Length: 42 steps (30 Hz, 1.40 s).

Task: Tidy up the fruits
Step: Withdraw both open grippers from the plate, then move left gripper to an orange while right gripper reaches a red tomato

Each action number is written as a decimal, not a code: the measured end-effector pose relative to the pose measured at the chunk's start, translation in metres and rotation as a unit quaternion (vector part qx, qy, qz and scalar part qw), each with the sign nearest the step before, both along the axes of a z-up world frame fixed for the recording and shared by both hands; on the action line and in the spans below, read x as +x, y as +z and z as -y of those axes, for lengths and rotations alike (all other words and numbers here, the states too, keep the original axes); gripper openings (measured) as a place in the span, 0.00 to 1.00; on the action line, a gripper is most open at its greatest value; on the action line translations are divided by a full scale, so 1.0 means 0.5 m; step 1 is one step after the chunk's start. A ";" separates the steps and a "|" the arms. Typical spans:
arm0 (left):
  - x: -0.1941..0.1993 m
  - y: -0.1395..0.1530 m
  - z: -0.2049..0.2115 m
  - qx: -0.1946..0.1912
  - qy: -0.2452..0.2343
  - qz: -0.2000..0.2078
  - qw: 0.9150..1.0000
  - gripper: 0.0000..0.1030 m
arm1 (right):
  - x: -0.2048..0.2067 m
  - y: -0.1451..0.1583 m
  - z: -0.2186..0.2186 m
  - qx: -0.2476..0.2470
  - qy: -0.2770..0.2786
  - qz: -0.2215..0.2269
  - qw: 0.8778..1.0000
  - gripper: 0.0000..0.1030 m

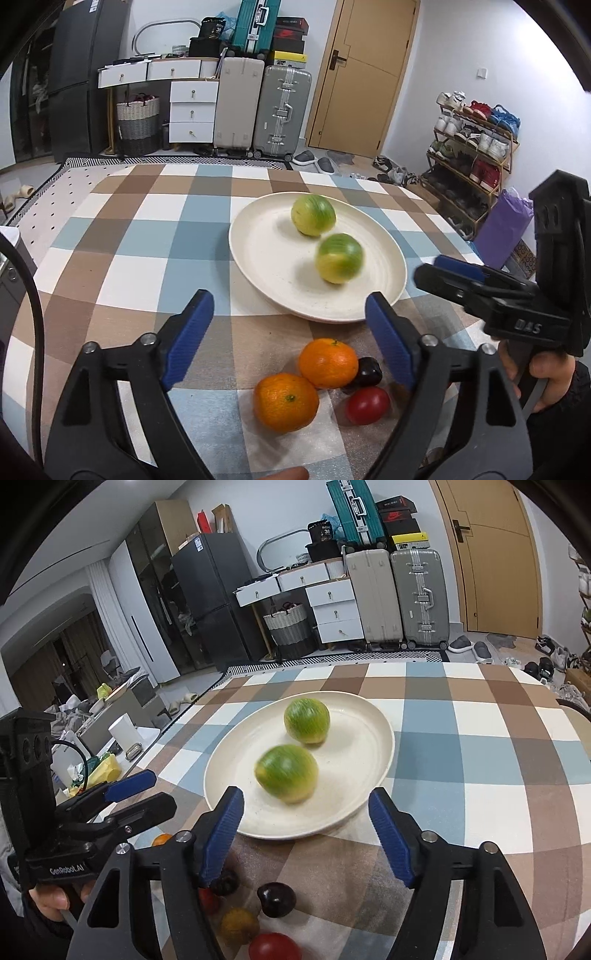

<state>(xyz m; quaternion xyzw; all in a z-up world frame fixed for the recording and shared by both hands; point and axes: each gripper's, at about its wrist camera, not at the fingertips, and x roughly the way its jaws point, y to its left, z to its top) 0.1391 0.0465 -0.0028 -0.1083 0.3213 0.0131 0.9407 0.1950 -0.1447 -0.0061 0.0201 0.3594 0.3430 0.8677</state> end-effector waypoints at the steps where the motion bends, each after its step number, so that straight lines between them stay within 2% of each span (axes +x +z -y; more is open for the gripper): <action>1: -0.001 -0.001 -0.001 0.004 0.003 -0.002 1.000 0.86 | -0.001 0.000 0.003 0.000 -0.001 -0.001 1.000 0.84; 3: -0.006 0.000 -0.001 0.010 0.006 -0.003 1.000 0.98 | -0.003 0.000 0.014 0.003 -0.005 -0.001 1.000 0.90; 5: -0.015 0.002 -0.001 0.014 0.009 0.001 1.000 0.99 | -0.003 -0.001 0.020 0.003 -0.006 -0.002 1.000 0.97; 9: -0.021 0.003 0.003 0.019 0.007 -0.003 1.000 0.99 | -0.010 -0.002 0.026 -0.009 0.000 0.001 1.000 1.00; 12: -0.035 -0.001 0.006 0.029 0.008 -0.008 1.000 0.99 | -0.017 -0.004 0.028 -0.022 0.004 0.001 1.000 1.00; 23: -0.081 -0.026 0.005 0.020 0.001 -0.028 0.999 0.99 | -0.056 -0.013 0.047 -0.043 0.040 0.003 0.998 1.00; 30: -0.079 -0.033 0.030 0.046 -0.018 -0.043 0.998 0.99 | -0.068 -0.028 0.057 -0.061 0.051 -0.007 0.997 1.00; 38: -0.068 -0.045 0.020 0.046 -0.013 -0.063 0.997 0.99 | -0.080 -0.035 0.047 -0.080 0.086 -0.014 0.993 1.00; 42: -0.067 -0.050 0.009 0.032 -0.011 -0.067 0.997 0.99 | -0.098 -0.035 0.039 -0.083 0.110 -0.007 0.990 0.99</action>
